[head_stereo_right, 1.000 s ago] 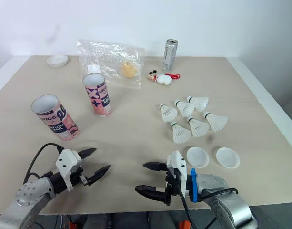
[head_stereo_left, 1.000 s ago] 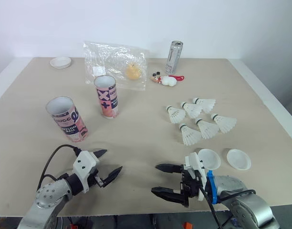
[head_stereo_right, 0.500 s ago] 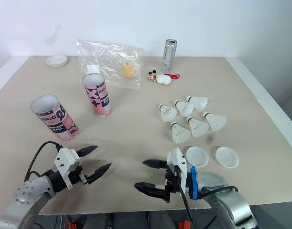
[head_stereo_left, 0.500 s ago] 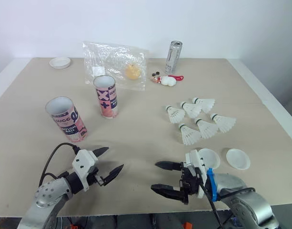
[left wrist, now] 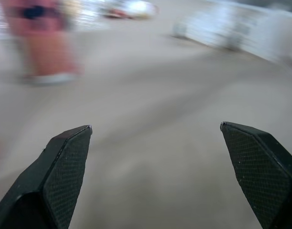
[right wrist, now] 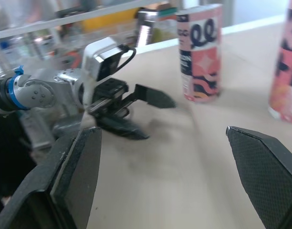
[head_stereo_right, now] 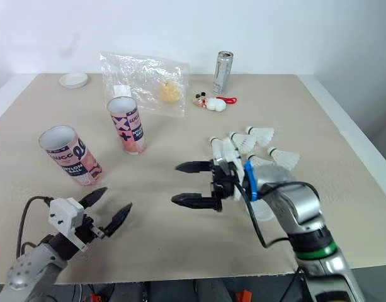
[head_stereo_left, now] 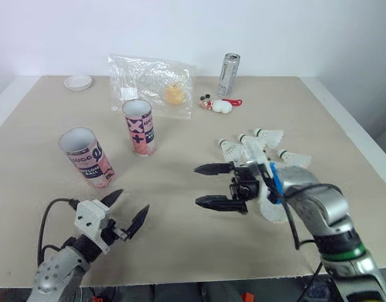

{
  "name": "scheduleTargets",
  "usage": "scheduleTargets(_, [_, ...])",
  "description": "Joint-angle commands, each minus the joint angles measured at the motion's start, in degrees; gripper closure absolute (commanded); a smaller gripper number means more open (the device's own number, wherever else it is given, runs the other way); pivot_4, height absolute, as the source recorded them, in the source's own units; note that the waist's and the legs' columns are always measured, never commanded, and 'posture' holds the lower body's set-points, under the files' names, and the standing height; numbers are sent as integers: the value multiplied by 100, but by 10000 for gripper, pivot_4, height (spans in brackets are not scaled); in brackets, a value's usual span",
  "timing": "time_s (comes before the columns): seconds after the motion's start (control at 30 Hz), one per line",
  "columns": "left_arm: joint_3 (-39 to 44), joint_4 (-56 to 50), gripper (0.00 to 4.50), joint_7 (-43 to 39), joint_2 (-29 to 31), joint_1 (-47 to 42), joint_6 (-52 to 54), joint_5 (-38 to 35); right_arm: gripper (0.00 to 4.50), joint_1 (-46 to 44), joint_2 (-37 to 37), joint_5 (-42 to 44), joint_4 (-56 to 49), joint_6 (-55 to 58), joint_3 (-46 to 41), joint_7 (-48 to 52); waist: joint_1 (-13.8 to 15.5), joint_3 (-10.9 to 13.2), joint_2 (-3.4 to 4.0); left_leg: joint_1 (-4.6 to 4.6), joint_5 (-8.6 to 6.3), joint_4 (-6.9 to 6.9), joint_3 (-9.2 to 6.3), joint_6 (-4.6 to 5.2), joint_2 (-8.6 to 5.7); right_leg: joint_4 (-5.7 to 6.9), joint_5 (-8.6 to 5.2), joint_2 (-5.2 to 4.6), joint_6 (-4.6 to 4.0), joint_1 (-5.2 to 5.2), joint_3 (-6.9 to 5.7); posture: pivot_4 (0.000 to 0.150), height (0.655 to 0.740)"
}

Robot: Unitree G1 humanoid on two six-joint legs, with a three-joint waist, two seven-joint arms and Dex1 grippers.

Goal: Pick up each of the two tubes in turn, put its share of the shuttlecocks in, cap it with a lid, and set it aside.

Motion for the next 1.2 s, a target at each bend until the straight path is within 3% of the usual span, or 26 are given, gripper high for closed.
scheduleTargets(0.03, [22, -385, 0, 928, -484, 133, 121, 390, 260, -520, 247, -316, 707, -393, 105, 331, 0, 0, 0, 0, 0, 0, 0, 0, 0, 0, 1, 1, 0, 0, 1, 1500, 7400])
scheduleTargets(0.23, [135, -362, 0, 1907, -960, -178, 442, 966, 260, -1099, 557, -927, 1962, -1224, 264, 873, 12, 2, 0, -1, 2, 8, -4, 2, -1, 1, 8, 5, -1, 1, 0, 1500, 7400])
scheduleTargets(0.53, [419, 279, 0, 2059, -970, -1232, 868, 660, 260, -1525, 918, -1285, 2864, -1850, 149, 1119, 1, 3, 2, -2, 2, 9, -5, 2, 0, 3, 25, 10, 23, 0, -1, 1500, 7400])
scheduleTargets(0.9, [790, 750, 0, 2192, -961, -1618, 877, 585, 260, -1585, 1010, -1435, 3022, -2024, 119, 1188, 2, 4, 2, -7, 1, 5, -10, 1, 0, 3, 39, 11, -2, 0, -1, 1500, 7400])
scheduleTargets(1.2, [849, 1515, 0, 1818, -682, -2234, 872, 352, 260, -1605, 1003, -1531, 3035, -2097, 102, 1181, 3, 4, 3, -7, 2, 6, -13, 1, 0, 3, 40, 13, 1, 0, -4, 1500, 7400])
